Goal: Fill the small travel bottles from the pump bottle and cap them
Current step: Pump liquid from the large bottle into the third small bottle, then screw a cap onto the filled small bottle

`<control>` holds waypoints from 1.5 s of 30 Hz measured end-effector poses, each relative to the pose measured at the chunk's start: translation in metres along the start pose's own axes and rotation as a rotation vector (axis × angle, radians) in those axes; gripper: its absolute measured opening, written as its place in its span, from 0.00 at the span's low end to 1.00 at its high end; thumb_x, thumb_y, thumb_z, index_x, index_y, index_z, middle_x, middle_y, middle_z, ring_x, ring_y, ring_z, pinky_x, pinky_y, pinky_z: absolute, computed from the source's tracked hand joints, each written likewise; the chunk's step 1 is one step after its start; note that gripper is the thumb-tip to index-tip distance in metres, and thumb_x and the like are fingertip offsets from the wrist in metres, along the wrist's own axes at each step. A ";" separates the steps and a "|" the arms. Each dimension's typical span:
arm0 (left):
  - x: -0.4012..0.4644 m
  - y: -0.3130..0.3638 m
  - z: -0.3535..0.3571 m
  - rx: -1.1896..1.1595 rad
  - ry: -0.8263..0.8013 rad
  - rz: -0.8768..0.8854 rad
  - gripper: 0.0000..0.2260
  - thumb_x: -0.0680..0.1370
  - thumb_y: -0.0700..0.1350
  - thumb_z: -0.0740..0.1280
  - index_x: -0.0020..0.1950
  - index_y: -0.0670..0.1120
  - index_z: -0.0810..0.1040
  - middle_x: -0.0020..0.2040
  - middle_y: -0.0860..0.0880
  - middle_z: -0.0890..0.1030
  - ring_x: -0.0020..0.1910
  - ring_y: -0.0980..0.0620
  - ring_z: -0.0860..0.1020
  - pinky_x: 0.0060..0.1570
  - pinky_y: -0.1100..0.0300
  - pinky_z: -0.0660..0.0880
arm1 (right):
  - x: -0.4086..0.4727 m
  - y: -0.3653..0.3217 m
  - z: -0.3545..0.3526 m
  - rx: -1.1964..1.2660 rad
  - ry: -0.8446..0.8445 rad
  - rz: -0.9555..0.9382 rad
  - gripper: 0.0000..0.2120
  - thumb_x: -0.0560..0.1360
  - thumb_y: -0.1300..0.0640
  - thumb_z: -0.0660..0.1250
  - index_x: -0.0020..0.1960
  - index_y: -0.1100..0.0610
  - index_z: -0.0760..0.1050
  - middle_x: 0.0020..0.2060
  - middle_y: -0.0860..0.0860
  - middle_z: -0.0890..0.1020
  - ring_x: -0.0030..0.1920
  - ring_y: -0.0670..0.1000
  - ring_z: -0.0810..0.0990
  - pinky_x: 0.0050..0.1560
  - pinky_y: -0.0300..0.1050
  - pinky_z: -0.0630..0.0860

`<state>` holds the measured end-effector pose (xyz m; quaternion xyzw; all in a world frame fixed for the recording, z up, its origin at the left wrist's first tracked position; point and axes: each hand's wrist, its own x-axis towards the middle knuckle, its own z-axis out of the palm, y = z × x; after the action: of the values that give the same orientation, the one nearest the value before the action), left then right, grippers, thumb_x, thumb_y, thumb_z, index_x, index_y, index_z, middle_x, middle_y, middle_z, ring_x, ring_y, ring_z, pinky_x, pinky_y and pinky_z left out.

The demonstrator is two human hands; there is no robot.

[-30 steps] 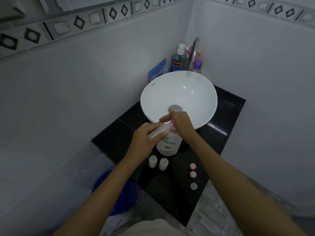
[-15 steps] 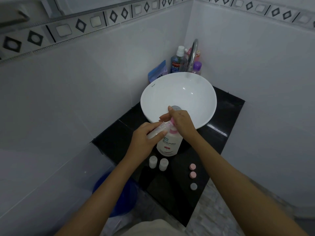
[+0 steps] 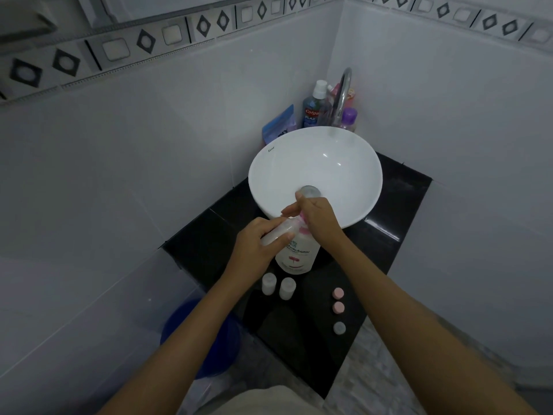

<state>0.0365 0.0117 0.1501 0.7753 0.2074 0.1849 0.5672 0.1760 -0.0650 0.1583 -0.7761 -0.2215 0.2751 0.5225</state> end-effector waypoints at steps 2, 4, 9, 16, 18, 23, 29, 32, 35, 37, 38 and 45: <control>-0.001 0.001 -0.001 -0.006 -0.007 0.001 0.15 0.75 0.50 0.69 0.61 0.53 0.78 0.47 0.56 0.77 0.45 0.66 0.76 0.43 0.75 0.72 | 0.000 -0.001 -0.003 -0.016 -0.002 -0.043 0.23 0.81 0.49 0.55 0.45 0.62 0.83 0.44 0.58 0.85 0.50 0.55 0.81 0.52 0.46 0.75; -0.002 0.001 -0.004 -0.009 -0.017 -0.006 0.15 0.75 0.50 0.69 0.62 0.53 0.77 0.49 0.55 0.78 0.48 0.64 0.76 0.45 0.73 0.72 | -0.002 -0.006 -0.006 0.008 -0.021 -0.062 0.24 0.81 0.47 0.54 0.49 0.62 0.83 0.46 0.58 0.85 0.51 0.55 0.82 0.58 0.48 0.74; -0.003 0.000 -0.009 -0.011 -0.037 -0.014 0.16 0.75 0.48 0.68 0.63 0.54 0.76 0.52 0.54 0.78 0.50 0.64 0.76 0.46 0.72 0.72 | -0.003 -0.017 -0.005 0.094 -0.026 -0.023 0.23 0.80 0.45 0.52 0.58 0.60 0.78 0.50 0.58 0.84 0.53 0.56 0.81 0.60 0.49 0.73; -0.006 -0.008 -0.009 0.013 -0.057 -0.045 0.16 0.76 0.47 0.68 0.63 0.50 0.76 0.57 0.51 0.78 0.54 0.60 0.76 0.47 0.69 0.71 | -0.007 -0.018 -0.007 0.136 0.041 -0.086 0.21 0.79 0.46 0.56 0.60 0.60 0.75 0.49 0.59 0.84 0.43 0.52 0.82 0.49 0.42 0.77; -0.007 -0.011 -0.011 0.009 -0.055 -0.059 0.14 0.76 0.48 0.67 0.62 0.51 0.76 0.58 0.51 0.78 0.54 0.59 0.76 0.47 0.67 0.71 | -0.008 -0.019 -0.006 0.154 0.069 -0.096 0.21 0.79 0.45 0.57 0.60 0.60 0.75 0.49 0.58 0.83 0.43 0.52 0.81 0.48 0.43 0.78; -0.015 -0.009 -0.017 -0.044 -0.036 -0.041 0.12 0.77 0.47 0.65 0.61 0.54 0.75 0.57 0.56 0.78 0.54 0.61 0.76 0.48 0.66 0.72 | -0.011 -0.021 -0.015 0.122 0.143 -0.090 0.20 0.79 0.43 0.56 0.58 0.56 0.77 0.46 0.52 0.84 0.51 0.52 0.80 0.59 0.49 0.74; -0.035 -0.013 -0.023 -0.124 -0.036 -0.048 0.13 0.78 0.46 0.65 0.61 0.57 0.75 0.60 0.54 0.77 0.56 0.58 0.76 0.50 0.66 0.73 | -0.049 0.003 -0.038 0.120 0.309 -0.186 0.14 0.80 0.48 0.57 0.51 0.55 0.78 0.44 0.53 0.83 0.46 0.50 0.80 0.49 0.43 0.75; -0.051 -0.013 -0.019 -0.157 -0.089 -0.091 0.13 0.78 0.46 0.64 0.58 0.62 0.74 0.57 0.57 0.78 0.51 0.66 0.76 0.46 0.74 0.72 | -0.071 0.041 -0.048 0.069 0.411 -0.140 0.11 0.79 0.50 0.60 0.48 0.53 0.78 0.41 0.52 0.82 0.45 0.50 0.80 0.48 0.43 0.76; -0.066 -0.014 -0.011 -0.209 -0.151 -0.161 0.13 0.79 0.44 0.62 0.58 0.61 0.73 0.55 0.56 0.78 0.49 0.69 0.76 0.47 0.72 0.73 | -0.081 0.093 -0.048 -0.136 0.399 0.071 0.11 0.75 0.46 0.65 0.48 0.54 0.78 0.42 0.51 0.82 0.45 0.51 0.81 0.46 0.44 0.76; -0.073 -0.015 -0.006 -0.263 -0.181 -0.232 0.12 0.78 0.46 0.62 0.57 0.63 0.75 0.54 0.57 0.79 0.50 0.68 0.77 0.49 0.68 0.73 | -0.081 0.127 -0.045 -0.394 0.323 0.213 0.17 0.73 0.44 0.67 0.51 0.57 0.77 0.46 0.52 0.82 0.48 0.53 0.80 0.46 0.46 0.75; -0.076 -0.016 -0.004 -0.299 -0.191 -0.267 0.11 0.78 0.48 0.62 0.56 0.63 0.75 0.54 0.58 0.80 0.51 0.67 0.77 0.50 0.66 0.73 | -0.081 0.140 -0.043 -0.526 0.258 0.265 0.19 0.72 0.42 0.67 0.52 0.58 0.76 0.48 0.53 0.82 0.48 0.54 0.80 0.45 0.46 0.74; -0.086 -0.023 -0.002 -0.398 -0.168 -0.411 0.17 0.69 0.55 0.66 0.58 0.56 0.78 0.57 0.53 0.81 0.59 0.48 0.78 0.63 0.49 0.73 | -0.075 0.167 -0.029 -0.840 0.094 0.365 0.17 0.75 0.49 0.65 0.57 0.59 0.69 0.51 0.58 0.80 0.50 0.58 0.80 0.44 0.48 0.75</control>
<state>-0.0394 -0.0262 0.1239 0.6032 0.2722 0.0383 0.7487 0.1482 -0.1921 0.0256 -0.9585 -0.1496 0.2138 0.1150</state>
